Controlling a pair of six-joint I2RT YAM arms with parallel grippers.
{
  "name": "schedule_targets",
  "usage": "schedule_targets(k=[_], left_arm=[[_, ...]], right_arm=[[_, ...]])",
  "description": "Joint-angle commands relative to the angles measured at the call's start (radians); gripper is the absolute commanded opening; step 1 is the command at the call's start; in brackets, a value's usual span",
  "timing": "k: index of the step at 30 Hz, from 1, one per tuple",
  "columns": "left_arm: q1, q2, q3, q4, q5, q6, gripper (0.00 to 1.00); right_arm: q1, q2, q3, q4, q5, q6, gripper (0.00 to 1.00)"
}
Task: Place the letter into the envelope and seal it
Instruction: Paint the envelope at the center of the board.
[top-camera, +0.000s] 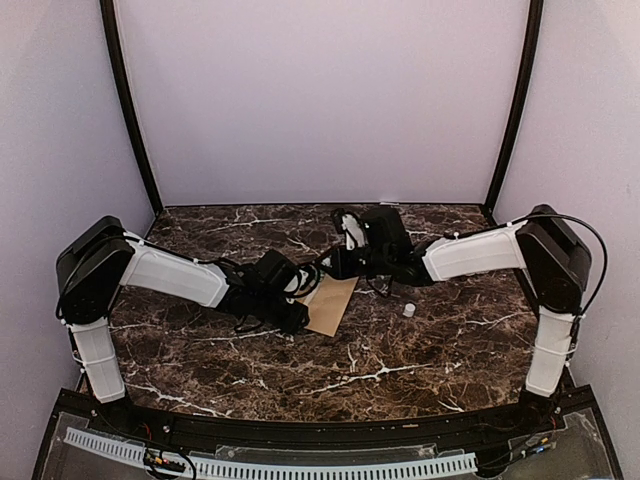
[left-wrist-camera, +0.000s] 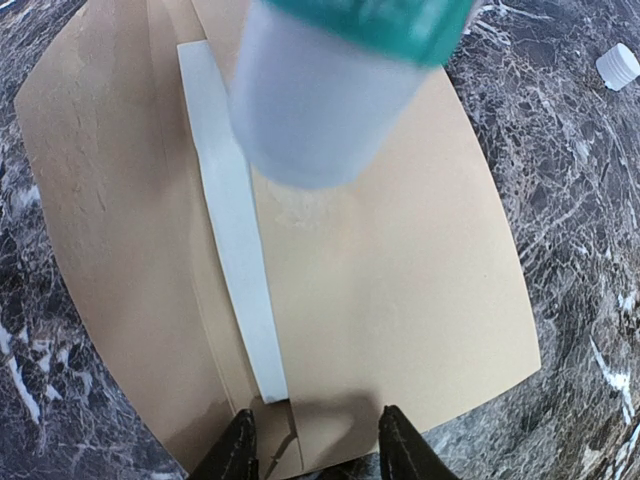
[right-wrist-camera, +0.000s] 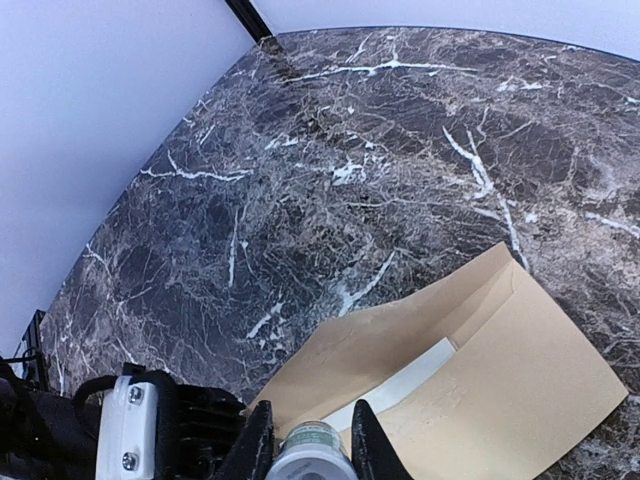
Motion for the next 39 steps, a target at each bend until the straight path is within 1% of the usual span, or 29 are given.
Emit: schedule_targets(k=[1,5,13,22,29,34,39], left_arm=[[-0.001,0.036,-0.028,-0.076,-0.003,-0.012,0.41],[-0.001,0.036,-0.025,-0.079,-0.001,-0.010,0.41],[-0.001,0.037,-0.023,-0.082,0.001,-0.011,0.41],[0.000,0.038,-0.021,-0.084,0.002,-0.012,0.41],[-0.001,0.040,-0.018,-0.085,0.004,-0.012,0.41],[0.000,0.040,-0.020,-0.087,0.004,-0.012,0.41],[-0.001,0.040,-0.019,-0.088,0.001,-0.016,0.41]], right_arm=[[-0.027,-0.014,0.021,0.019,0.023,0.020,0.00],[-0.041,0.021,0.038,0.016,0.057,0.023,0.00],[-0.056,0.103,0.085,0.023,0.062,0.026,0.00],[-0.069,0.128,0.079,0.026,0.089,0.026,0.00],[-0.080,0.156,0.093,0.034,0.091,0.030,0.00],[-0.083,0.192,0.112,0.032,0.066,0.032,0.00],[-0.083,0.199,0.099,0.018,0.055,0.029,0.00]])
